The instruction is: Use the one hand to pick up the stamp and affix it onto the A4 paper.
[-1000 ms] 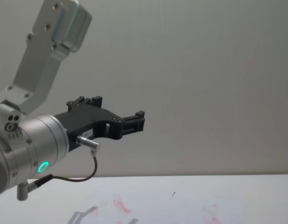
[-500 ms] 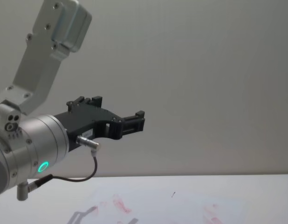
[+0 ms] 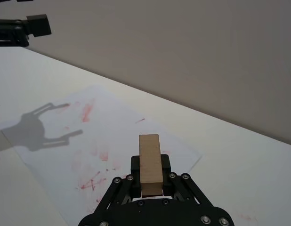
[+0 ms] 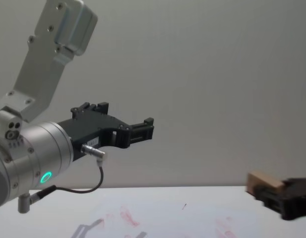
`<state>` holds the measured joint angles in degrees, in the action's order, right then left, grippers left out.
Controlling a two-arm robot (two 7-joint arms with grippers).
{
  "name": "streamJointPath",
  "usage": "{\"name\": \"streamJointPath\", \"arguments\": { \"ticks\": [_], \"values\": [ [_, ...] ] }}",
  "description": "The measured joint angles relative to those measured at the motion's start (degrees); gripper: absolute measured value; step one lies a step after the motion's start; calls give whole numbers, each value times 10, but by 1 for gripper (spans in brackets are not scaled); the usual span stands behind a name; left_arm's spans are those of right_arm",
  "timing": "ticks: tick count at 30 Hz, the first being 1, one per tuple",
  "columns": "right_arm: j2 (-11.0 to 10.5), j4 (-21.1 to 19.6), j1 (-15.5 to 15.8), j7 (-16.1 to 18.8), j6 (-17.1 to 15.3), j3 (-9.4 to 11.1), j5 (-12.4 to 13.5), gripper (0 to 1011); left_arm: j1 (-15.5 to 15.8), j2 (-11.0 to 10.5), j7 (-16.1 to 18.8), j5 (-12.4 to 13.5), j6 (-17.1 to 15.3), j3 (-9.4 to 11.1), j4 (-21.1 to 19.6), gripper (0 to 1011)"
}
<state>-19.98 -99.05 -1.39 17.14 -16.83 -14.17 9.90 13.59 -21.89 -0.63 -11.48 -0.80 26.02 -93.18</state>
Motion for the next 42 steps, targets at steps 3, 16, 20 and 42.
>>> {"name": "streamJointPath", "arguments": {
  "ticks": [3, 16, 20, 42],
  "values": [
    [13, 11, -14, 9, -3, -8, -10, 217, 0, 0, 0, 0, 0, 0, 0, 1001],
    [50, 72, -54, 29, -23, -38, -81, 217, 0, 0, 0, 0, 0, 0, 0, 1001],
    [58, 89, -61, 29, -29, -45, -94, 217, 0, 0, 0, 0, 0, 0, 0, 1001],
    [88, 127, -62, -20, -69, -66, -90, 217, 0, 0, 0, 0, 0, 0, 0, 1001]
  ]
}}
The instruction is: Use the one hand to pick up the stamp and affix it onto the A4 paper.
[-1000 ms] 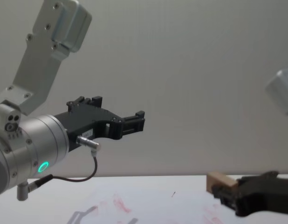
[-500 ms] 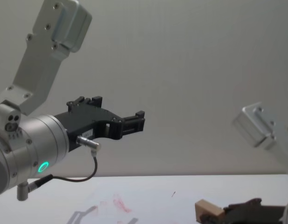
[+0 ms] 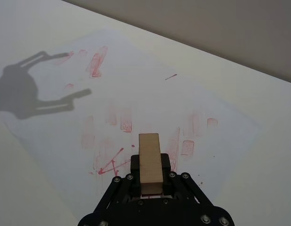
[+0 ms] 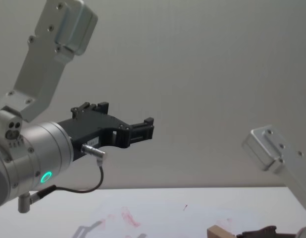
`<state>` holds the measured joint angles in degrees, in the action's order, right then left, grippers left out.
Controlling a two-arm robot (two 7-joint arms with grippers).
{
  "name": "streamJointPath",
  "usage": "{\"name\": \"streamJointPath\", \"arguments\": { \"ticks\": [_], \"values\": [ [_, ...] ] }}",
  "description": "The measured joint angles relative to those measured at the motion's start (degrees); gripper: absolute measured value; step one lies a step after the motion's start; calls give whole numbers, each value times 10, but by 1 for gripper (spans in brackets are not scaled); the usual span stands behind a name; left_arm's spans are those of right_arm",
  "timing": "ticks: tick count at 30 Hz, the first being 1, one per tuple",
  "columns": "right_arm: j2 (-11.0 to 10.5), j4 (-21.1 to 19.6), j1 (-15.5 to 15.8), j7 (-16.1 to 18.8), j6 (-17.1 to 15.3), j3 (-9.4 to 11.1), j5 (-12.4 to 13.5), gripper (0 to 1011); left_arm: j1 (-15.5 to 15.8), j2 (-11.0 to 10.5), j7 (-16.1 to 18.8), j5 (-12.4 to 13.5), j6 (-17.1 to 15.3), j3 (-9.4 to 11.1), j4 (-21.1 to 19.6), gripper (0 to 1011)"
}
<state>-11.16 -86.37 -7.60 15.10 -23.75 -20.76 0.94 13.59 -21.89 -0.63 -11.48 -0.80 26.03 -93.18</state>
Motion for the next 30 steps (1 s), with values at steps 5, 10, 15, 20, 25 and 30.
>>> {"name": "streamJointPath", "arguments": {
  "ticks": [5, 10, 15, 20, 25, 30],
  "values": [
    [1, 3, 1, -9, -5, 0, 2, 217, 0, 0, 0, 0, 0, 0, 0, 1001],
    [2, 7, 2, -16, -6, 1, 5, 217, 0, 0, 0, 0, 0, 0, 0, 1001],
    [5, 8, 0, -23, -4, 2, 12, 217, 0, 0, 0, 0, 0, 0, 0, 1001],
    [8, 4, -2, -28, 1, 5, 25, 217, 0, 0, 0, 0, 0, 0, 0, 1001],
    [13, -18, -7, -33, 8, 11, 49, 217, 0, 0, 0, 0, 0, 0, 0, 1001],
    [15, -45, -11, -39, 11, 17, 77, 217, 0, 0, 0, 0, 0, 0, 0, 1001]
  ]
}}
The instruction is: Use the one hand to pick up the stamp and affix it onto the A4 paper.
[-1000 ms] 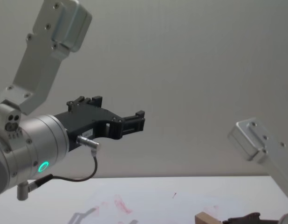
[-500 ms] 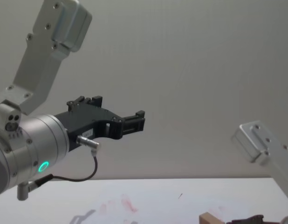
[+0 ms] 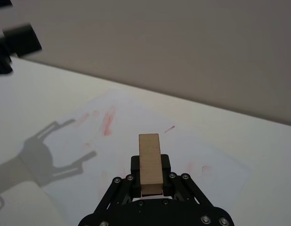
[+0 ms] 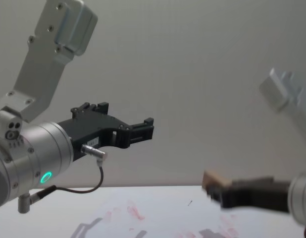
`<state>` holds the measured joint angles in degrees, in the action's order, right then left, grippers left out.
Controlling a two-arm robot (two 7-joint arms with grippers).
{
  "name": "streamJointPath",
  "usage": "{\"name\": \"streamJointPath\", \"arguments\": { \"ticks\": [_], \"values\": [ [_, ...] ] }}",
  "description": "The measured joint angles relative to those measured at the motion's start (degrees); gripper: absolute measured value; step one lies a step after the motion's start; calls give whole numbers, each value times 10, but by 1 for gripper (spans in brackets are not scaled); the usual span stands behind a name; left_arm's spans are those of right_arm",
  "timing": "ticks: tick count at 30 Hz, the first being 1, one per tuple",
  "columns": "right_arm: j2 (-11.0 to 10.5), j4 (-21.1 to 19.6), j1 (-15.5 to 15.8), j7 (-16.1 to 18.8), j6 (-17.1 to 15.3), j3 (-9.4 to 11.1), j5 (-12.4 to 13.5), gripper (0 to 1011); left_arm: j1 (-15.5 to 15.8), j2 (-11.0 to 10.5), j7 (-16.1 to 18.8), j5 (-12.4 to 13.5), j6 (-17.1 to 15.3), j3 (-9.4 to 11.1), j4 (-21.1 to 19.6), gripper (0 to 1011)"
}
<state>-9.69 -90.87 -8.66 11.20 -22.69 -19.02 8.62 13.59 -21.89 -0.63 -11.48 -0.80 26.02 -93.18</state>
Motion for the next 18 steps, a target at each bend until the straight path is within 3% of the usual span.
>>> {"name": "streamJointPath", "arguments": {
  "ticks": [6, 12, 18],
  "values": [
    [-8, -48, 5, -17, -6, 19, 48, 217, 0, 0, 0, 0, 0, 0, 0, 1001],
    [-33, -91, 26, -37, -18, 41, 89, 217, 0, 0, 0, 0, 0, 0, 0, 1001],
    [-73, -125, 62, -53, -31, 68, 115, 217, 0, 0, 0, 0, 0, 0, 0, 1001]
  ]
}}
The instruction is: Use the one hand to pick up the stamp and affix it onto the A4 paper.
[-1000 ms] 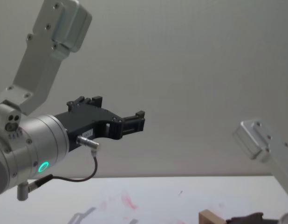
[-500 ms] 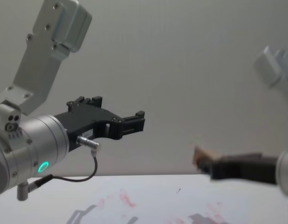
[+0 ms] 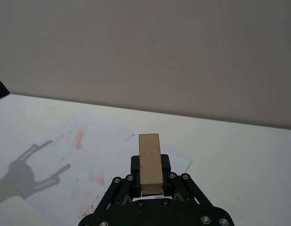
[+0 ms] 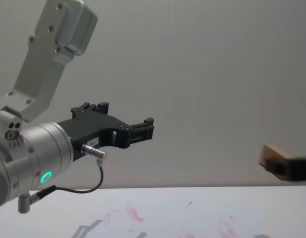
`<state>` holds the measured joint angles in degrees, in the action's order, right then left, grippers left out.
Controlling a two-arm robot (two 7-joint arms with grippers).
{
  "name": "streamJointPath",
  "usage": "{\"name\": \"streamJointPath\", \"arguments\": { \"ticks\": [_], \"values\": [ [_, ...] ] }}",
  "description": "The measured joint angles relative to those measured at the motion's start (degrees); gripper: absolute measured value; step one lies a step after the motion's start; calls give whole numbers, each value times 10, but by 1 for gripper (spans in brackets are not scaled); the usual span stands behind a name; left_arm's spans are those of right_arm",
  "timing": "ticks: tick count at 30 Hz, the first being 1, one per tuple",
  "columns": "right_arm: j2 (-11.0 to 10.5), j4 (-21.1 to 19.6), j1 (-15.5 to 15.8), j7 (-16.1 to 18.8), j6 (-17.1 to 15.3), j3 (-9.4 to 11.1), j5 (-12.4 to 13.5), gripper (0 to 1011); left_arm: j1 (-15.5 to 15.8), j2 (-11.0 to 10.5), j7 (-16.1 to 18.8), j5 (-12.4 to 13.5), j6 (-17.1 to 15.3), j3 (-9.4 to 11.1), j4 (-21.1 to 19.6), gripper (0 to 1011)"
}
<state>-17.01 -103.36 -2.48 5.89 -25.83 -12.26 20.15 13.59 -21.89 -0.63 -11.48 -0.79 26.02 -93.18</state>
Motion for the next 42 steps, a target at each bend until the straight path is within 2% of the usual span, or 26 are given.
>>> {"name": "streamJointPath", "arguments": {
  "ticks": [9, 14, 25, 42],
  "values": [
    [-48, -18, 42, -3, -9, 24, 8, 217, 0, 0, 0, 0, 0, 0, 0, 1001],
    [-62, -19, 54, 1, -11, 30, 7, 217, 0, 0, 0, 0, 0, 0, 0, 1001],
    [-79, -8, 65, 15, -18, 35, -7, 217, 0, 0, 0, 0, 0, 0, 0, 1001],
    [-79, 21, 60, 41, -28, 24, -42, 217, 0, 0, 0, 0, 0, 0, 0, 1001]
  ]
}}
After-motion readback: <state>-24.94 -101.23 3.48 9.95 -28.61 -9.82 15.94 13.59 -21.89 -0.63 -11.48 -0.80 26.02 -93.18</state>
